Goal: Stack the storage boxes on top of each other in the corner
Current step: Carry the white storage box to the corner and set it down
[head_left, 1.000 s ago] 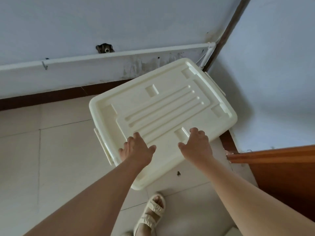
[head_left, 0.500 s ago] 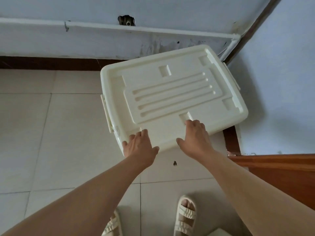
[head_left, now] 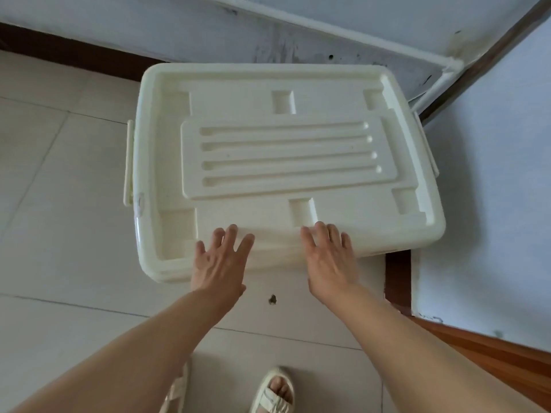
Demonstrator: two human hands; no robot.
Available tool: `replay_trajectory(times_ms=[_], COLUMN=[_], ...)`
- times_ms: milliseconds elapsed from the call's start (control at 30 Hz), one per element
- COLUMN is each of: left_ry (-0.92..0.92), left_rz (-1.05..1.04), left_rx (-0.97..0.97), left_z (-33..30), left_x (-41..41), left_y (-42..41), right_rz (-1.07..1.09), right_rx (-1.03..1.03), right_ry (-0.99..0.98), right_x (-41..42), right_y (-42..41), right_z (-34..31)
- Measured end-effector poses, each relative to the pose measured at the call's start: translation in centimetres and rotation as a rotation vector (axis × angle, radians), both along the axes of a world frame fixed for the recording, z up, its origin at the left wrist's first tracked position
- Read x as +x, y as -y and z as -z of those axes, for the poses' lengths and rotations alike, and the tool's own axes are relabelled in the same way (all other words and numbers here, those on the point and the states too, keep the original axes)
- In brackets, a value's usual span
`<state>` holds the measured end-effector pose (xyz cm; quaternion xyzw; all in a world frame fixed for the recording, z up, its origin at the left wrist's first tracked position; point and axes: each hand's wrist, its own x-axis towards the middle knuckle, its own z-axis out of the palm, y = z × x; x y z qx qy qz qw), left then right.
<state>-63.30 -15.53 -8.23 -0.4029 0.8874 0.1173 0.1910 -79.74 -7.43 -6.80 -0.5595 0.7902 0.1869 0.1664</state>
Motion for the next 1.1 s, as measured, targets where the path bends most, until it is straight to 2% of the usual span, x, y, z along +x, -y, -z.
replay_trajectory(times_ms=[233,600,900,1100], left_ry=[0.023,0.050,0.059,0.025], left_rz=[0.172,0.255,0.316,0.345], left_rx=[-0.093,-0.103,-0.099,-0.105], left_z=[1.6,1.6,1.6,1.6], left_x=[0.6,0.3,-0.4,-4.0], left_y=[1.5,2.1,3.5,3.8], right_rz=[-0.058,-0.117,-0.010,0.070], right_rx=[0.014,0.041,0.042,0.078], right_ry=[-0.216,-0.240,-0.140,-0.218], right_x=[-0.3,-0.2,-0.1,-2.3], right_y=[0.8,1.7,1.3,0.3], right_z=[1.9,2.1,2.2,1.9])
